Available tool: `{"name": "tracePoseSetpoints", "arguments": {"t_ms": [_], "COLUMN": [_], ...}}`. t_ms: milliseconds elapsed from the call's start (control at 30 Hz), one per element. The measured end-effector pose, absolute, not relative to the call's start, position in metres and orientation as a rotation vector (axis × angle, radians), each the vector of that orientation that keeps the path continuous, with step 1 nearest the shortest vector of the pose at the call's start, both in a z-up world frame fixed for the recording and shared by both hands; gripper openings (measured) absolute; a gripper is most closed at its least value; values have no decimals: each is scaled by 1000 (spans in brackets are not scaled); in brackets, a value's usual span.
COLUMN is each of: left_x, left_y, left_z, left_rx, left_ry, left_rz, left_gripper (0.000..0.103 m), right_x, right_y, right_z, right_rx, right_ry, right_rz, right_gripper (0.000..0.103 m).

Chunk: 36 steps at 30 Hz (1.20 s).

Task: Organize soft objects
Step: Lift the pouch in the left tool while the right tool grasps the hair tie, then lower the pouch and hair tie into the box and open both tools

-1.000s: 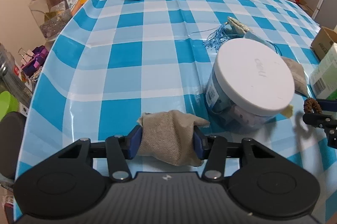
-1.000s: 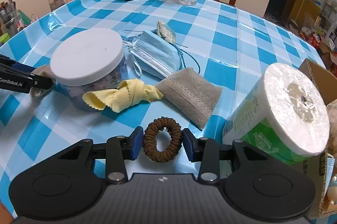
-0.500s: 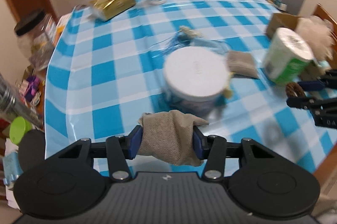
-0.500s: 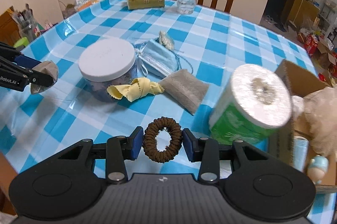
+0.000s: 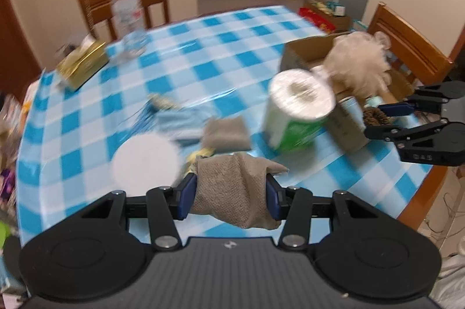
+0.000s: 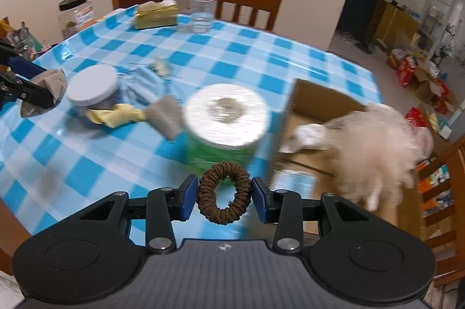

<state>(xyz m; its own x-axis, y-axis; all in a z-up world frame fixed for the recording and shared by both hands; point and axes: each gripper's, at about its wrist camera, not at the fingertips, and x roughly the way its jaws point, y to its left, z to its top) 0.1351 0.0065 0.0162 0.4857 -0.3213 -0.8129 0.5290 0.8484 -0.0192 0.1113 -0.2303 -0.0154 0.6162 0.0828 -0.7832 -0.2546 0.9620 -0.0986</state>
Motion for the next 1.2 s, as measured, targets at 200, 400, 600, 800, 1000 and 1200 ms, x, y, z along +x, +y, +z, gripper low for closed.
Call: {"name": "tracePoseSetpoints", "arguments": {"t_ms": [200,400,600,800,1000,1200], "left_x": [137,143,151,160,182,214], "left_y": [-48,-92,-128,-168,-213,-256], "left_z": [27,35,36,38,39,29], "left_rx": [269,291,320,355,383,421], "left_ry": [883,843,835,821,789,770], "left_rz": [-577,-594,-622,-679,-736,-746], "left_gripper": [48,48,48,48,48,48], "right_x": [119,127,121,106,91,82], "right_y": [-281,-313,-328,-340,-357,-371], "right_z": [-12,-23,-33,-36,-34,-34], "right_rx": [-221,-242,-201,-163,-105,-71], "right_ry": [852,813,814,823,813,812], "right_rz": [151,134,177,177,145,122], "right_gripper": [46,92,102,103,103,103]}}
